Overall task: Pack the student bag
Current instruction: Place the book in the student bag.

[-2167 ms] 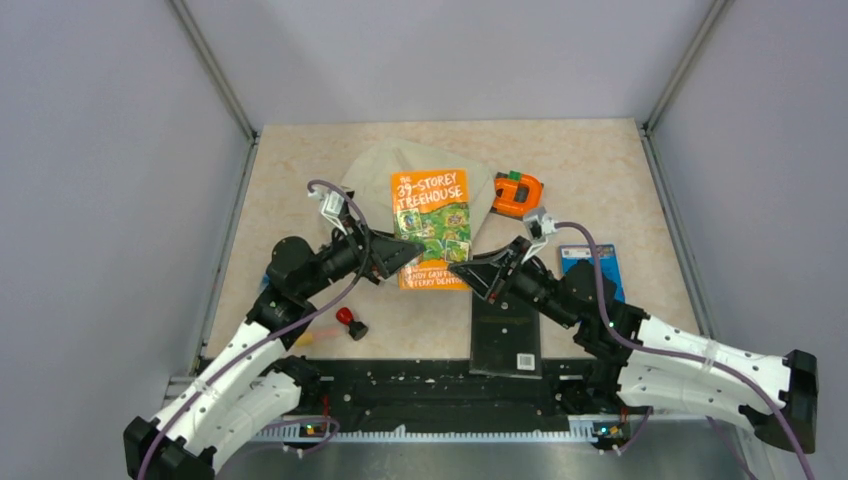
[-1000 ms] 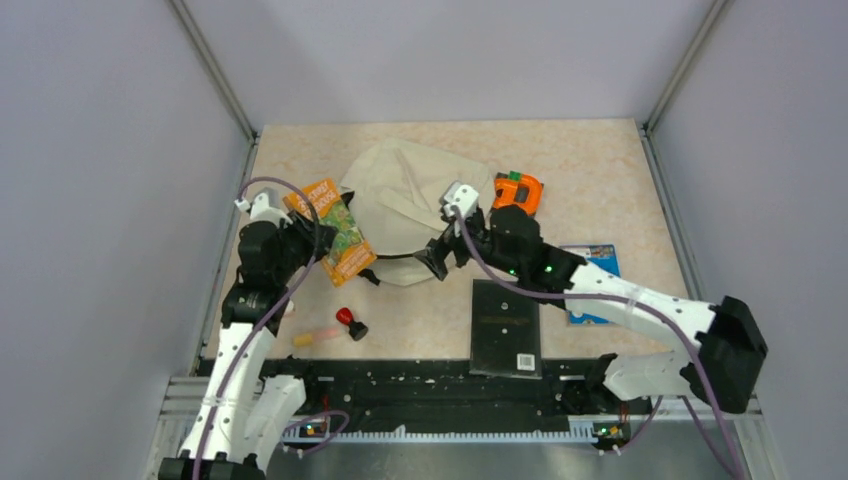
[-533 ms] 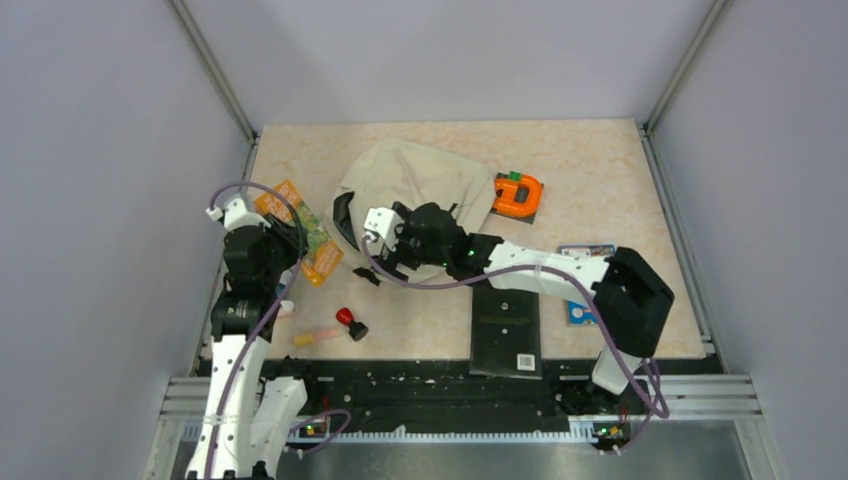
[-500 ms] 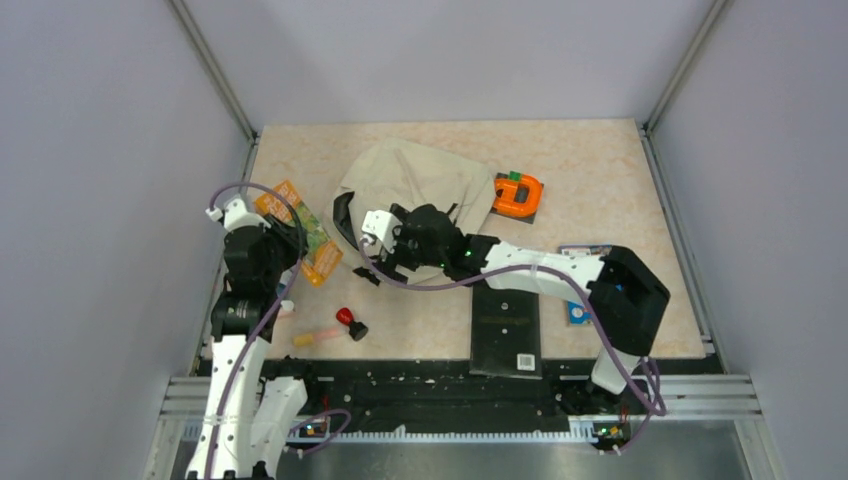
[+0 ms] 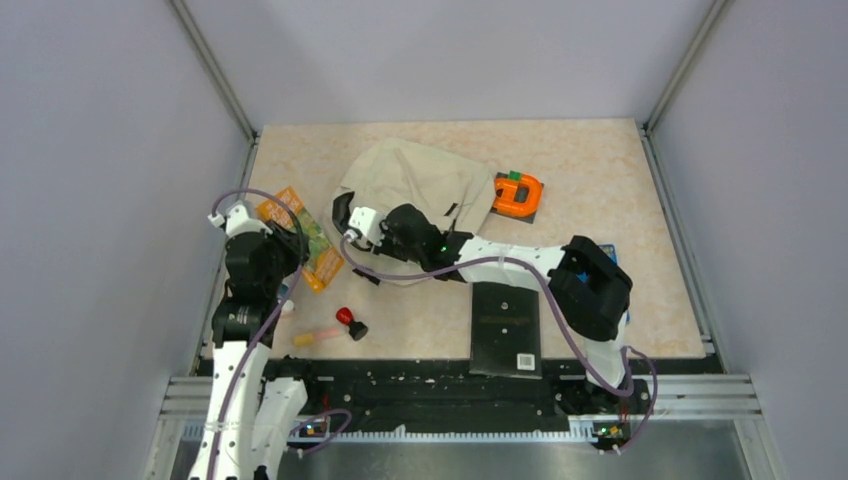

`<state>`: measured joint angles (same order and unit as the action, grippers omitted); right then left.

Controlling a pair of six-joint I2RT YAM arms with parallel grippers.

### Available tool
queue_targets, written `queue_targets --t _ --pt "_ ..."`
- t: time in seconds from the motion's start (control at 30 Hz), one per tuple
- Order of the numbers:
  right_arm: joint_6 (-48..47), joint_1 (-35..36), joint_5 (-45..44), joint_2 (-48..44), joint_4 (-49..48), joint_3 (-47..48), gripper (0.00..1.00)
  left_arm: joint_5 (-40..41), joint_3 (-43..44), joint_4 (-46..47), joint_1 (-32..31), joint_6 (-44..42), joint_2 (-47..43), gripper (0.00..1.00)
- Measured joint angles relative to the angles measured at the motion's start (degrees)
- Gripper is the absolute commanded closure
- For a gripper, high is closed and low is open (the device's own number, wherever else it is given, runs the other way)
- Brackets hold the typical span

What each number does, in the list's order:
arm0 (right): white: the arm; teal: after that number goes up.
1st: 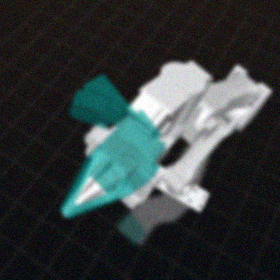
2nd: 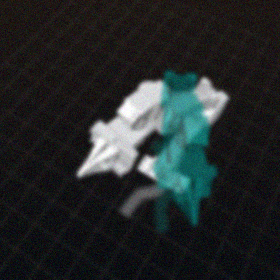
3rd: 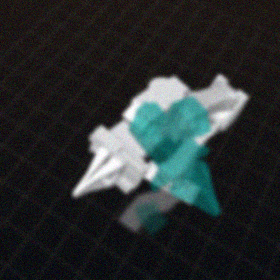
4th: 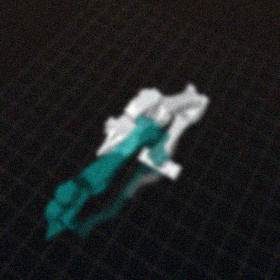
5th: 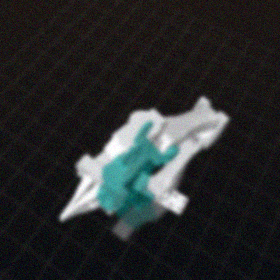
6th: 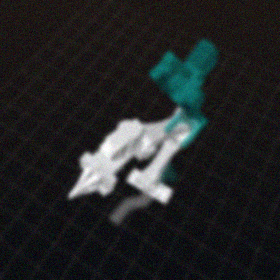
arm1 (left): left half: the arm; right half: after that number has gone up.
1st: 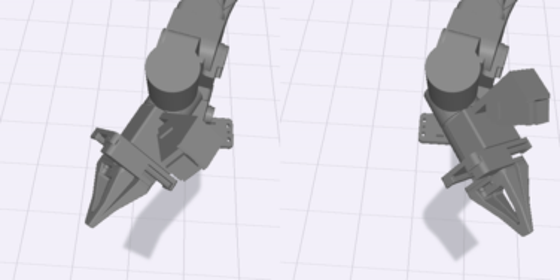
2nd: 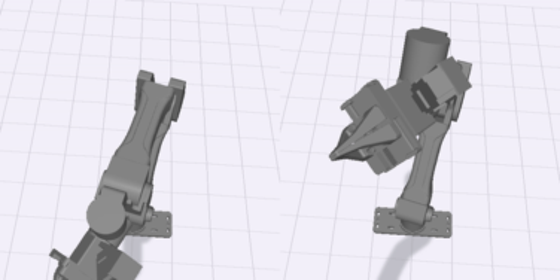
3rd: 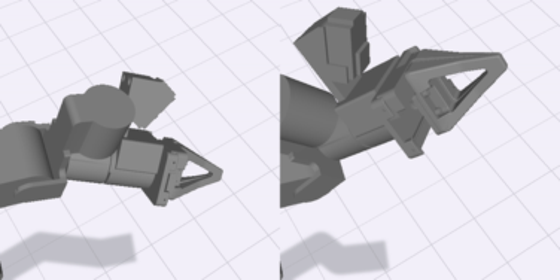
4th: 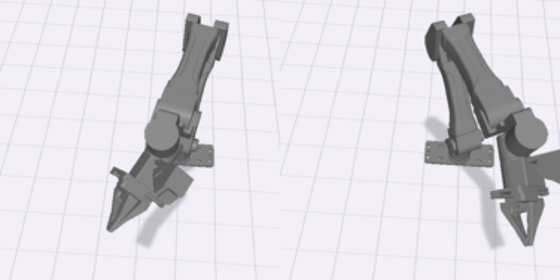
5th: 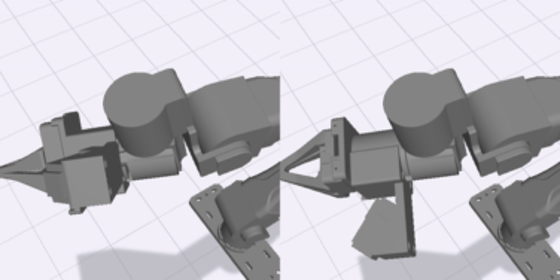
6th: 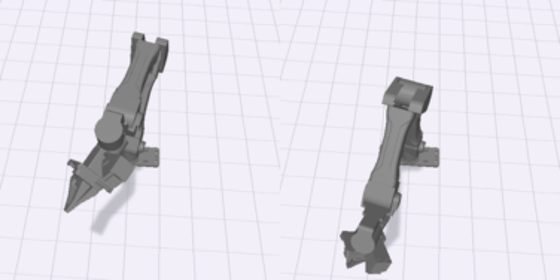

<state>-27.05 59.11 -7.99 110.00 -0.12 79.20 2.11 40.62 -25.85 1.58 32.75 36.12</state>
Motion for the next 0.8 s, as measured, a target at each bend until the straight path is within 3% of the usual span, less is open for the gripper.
queue_targets --t 0.13,0.3,0.47,0.8 --pt "5.18 -1.18 -5.44 0.0 -2.16 1.81 1.0 -2.97 -0.02 0.04 0.0 0.28 -2.27 0.96" --pt "18.36 -6.91 -6.29 -2.45 -3.72 3.74 1.0 -11.89 -0.92 4.52 0.0 2.25 -1.75 1.0" --pt "30.71 -13.11 -5.4 -7.26 -5.4 3.74 1.0 -19.96 -3.78 14.34 0.0 9.22 4.87 1.0" --pt "41.05 -12.79 -2.84 -10.05 -8.74 2.08 1.0 -28.06 -9.22 31.54 -1.07 24.63 20.11 1.0"
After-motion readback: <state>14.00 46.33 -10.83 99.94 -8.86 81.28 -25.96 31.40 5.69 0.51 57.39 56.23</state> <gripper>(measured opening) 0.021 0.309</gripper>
